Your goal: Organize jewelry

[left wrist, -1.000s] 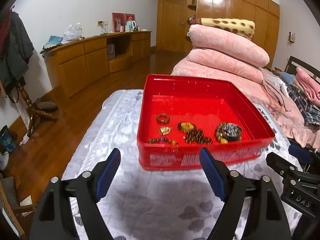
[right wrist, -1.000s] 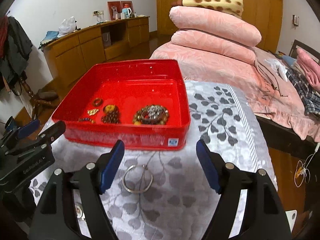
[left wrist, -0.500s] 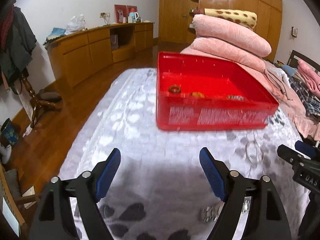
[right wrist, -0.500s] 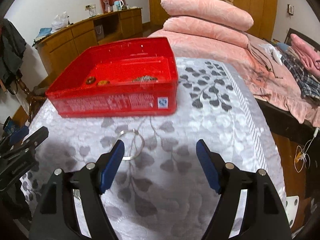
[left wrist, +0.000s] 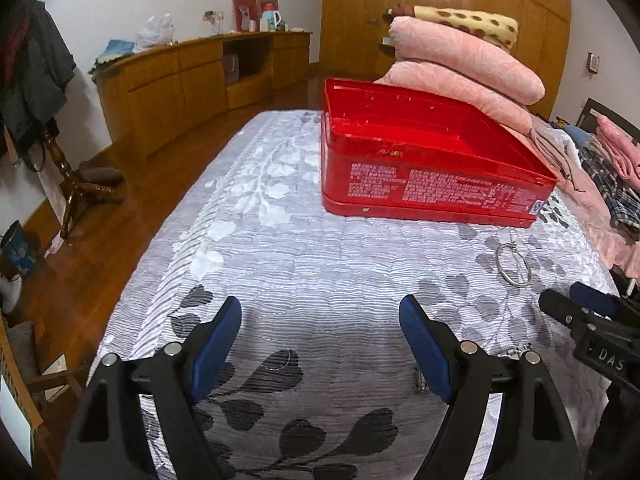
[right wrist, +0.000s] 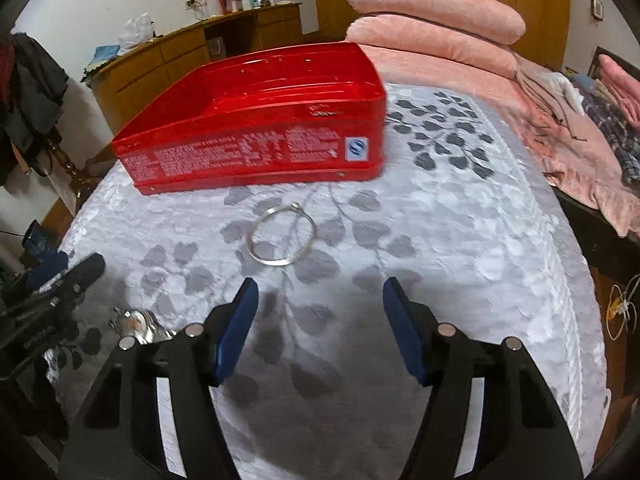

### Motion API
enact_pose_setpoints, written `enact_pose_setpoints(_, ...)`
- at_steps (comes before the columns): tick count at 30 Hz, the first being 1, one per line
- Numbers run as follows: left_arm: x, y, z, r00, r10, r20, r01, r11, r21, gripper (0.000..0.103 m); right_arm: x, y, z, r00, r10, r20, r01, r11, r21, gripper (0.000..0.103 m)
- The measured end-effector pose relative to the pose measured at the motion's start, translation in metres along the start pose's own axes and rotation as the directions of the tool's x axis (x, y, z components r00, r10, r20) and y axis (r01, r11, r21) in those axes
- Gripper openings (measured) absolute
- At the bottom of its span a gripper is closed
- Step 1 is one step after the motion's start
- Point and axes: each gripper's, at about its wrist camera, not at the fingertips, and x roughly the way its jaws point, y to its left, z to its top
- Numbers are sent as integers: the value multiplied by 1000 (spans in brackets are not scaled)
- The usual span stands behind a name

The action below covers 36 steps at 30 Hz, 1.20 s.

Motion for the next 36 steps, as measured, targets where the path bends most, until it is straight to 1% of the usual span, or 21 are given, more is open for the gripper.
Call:
enact_pose_setpoints(5, 4, 0, 0, 1000, -13, -15, 13, 1000, -6, 80, 13, 15, 13, 1000, 2, -12, -2, 999, -34, 63)
enact_pose_setpoints(9, 5, 2, 1, 1000, -20, -17, 20, 1000, -13, 80, 28, 25, 20, 999, -13, -42, 11, 999, -53, 63)
enact_pose_setpoints(12, 8, 1, 2, 999, -23, -25, 23, 1000, -16, 80, 35, 27, 21, 998, -28, -48, 25, 998, -64, 65)
enact_pose_setpoints(14, 9, 1, 2, 999, -25, -30, 24, 1000, -16, 80, 37, 28, 23, 999, -29, -43, 26, 998, -63, 62)
enact_pose_setpoints(16, 9, 0, 1, 999, -25, -26, 25, 1000, -13, 80, 36, 27, 23, 999, -36, -32, 33, 997, -69, 45)
enact_pose_setpoints(20, 6, 0, 0, 999, -26, -18, 26, 1000, -11, 80, 32, 23, 21, 999, -25, -25, 23, 998, -60, 45)
enact_pose_setpoints(22, 4, -1, -1, 999, -30, -19, 30, 1000, -9, 80, 27, 18, 19, 999, -32, -17, 32, 998, -46, 45)
enact_pose_setpoints(27, -2, -13, -6, 997, -70, -26, 70, 998, 3, 80, 13, -3, 11, 999, -54, -2, 54, 998, -14, 45)
enact_pose_setpoints(30, -5, -28, -13, 991, -125, -49, 126, 992, 12, 79, 4, -15, 4, 998, -67, 3, 67, 998, 1, 45)
enact_pose_setpoints(34, -7, -48, -21, 982, -172, -73, 175, 983, 45, 79, -6, -24, -6, 998, -70, 7, 70, 997, 14, 45)
enact_pose_setpoints(36, -7, -56, -24, 980, -180, -79, 185, 981, 61, 78, -8, -28, -9, 998, -69, 9, 69, 997, 20, 45)
